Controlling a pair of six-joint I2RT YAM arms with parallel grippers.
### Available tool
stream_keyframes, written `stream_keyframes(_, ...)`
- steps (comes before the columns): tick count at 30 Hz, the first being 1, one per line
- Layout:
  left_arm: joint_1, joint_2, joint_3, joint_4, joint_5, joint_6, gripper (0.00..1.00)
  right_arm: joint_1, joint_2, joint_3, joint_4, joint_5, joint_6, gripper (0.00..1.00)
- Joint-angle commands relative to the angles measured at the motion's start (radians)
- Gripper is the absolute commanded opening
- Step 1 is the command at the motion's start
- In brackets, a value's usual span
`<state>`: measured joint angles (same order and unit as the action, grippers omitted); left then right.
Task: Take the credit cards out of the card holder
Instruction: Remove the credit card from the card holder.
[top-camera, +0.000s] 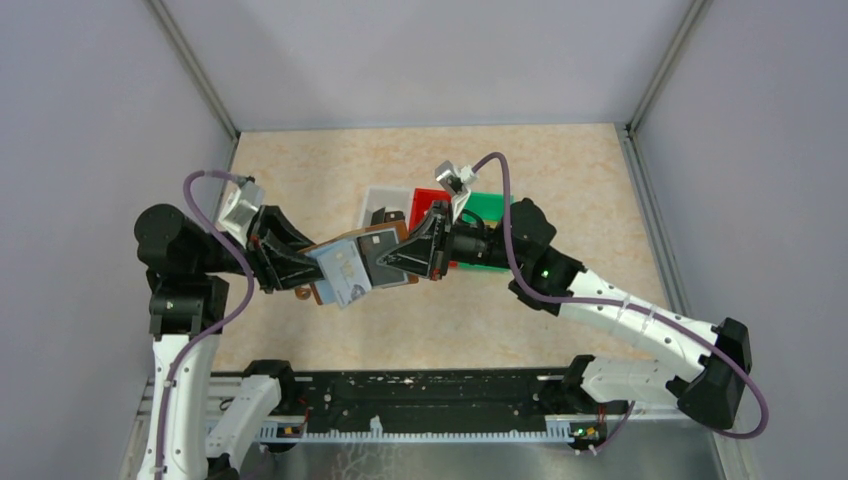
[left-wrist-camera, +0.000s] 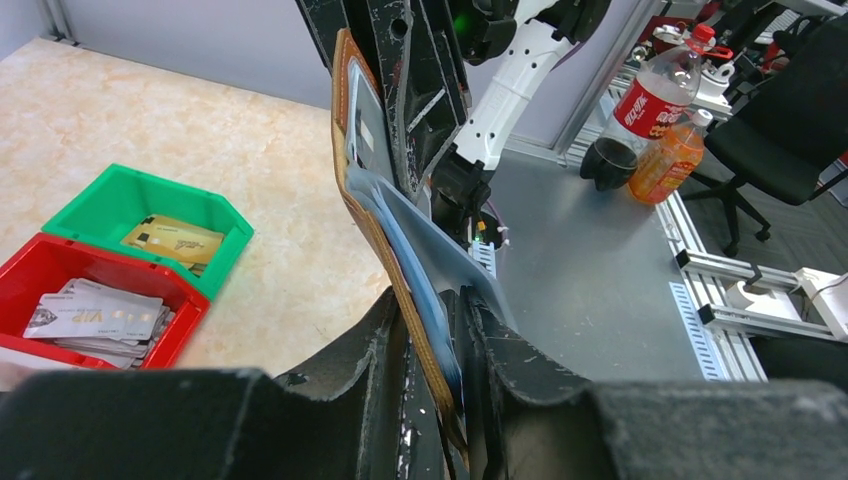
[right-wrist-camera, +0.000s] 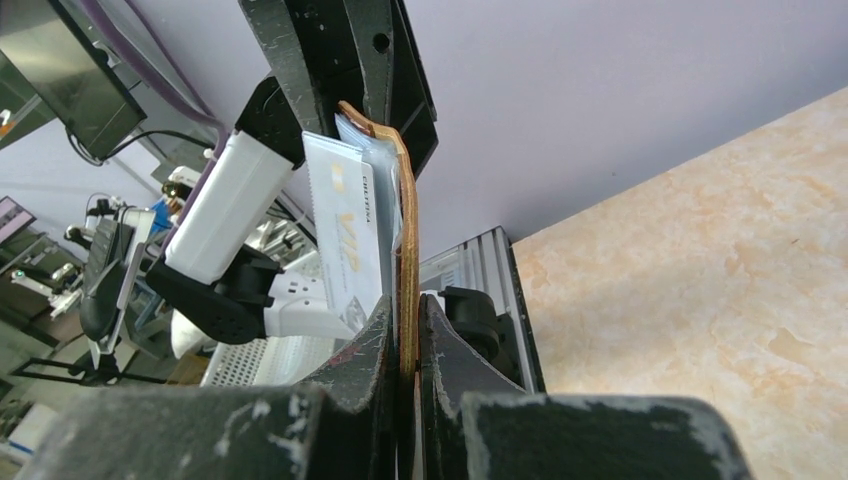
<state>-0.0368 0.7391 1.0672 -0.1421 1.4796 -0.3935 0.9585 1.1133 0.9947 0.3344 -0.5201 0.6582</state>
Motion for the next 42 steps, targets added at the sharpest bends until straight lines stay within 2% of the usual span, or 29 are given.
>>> stream_keyframes(1, 0.002, -0.019, 0.015, 0.067, 0.028, -0.045, 0.32, -0.015, -0.007, 0.041, 0.04, 0.018, 0.005, 0.0)
stream_keyframes(9, 0.002, -0.029, 0.003, 0.094, 0.029, -0.052, 0.33, -0.015, -0.007, 0.056, -0.011, 0.054, -0.027, 0.0)
stream_keyframes(10, 0.002, -0.031, -0.001, 0.089, 0.02, -0.044, 0.37, -0.014, -0.011, 0.066, -0.038, 0.072, -0.045, 0.0)
stream_keyframes(13, 0.002, -0.026, 0.0, 0.004, -0.033, 0.042, 0.66, -0.016, -0.022, 0.104, -0.116, 0.122, -0.101, 0.0)
stream_keyframes(16, 0.002, -0.014, 0.003, -0.068, -0.03, 0.084, 0.71, -0.021, -0.033, 0.126, -0.14, 0.123, -0.125, 0.0)
stream_keyframes(20, 0.002, -0.03, -0.033, 0.046, 0.033, -0.048, 0.75, -0.029, -0.049, 0.141, -0.148, 0.096, -0.129, 0.0)
stream_keyframes(22, 0.002, -0.044, -0.077, 0.19, 0.017, -0.128, 0.73, -0.028, -0.054, 0.142, -0.129, 0.064, -0.122, 0.0)
stream_keyframes(25, 0.002, -0.043, -0.111, 0.242, -0.019, -0.192, 0.65, -0.029, -0.049, 0.137, -0.073, 0.0, -0.086, 0.0)
stream_keyframes(30, 0.002, -0.024, -0.146, 0.331, -0.046, -0.279, 0.4, -0.029, -0.022, 0.115, 0.093, -0.154, 0.022, 0.0)
stream_keyframes(34, 0.002, -0.032, -0.175, 0.449, -0.034, -0.38, 0.25, -0.029, -0.01, 0.112, 0.111, -0.189, 0.041, 0.0)
stream_keyframes(38, 0.002, -0.044, -0.177, 0.473, 0.02, -0.396, 0.18, -0.028, -0.012, 0.089, 0.11, -0.175, 0.03, 0.0)
stream_keyframes(42, 0.001, -0.059, -0.165, 0.467, 0.037, -0.407, 0.2, -0.028, 0.005, 0.081, 0.09, -0.161, 0.011, 0.0)
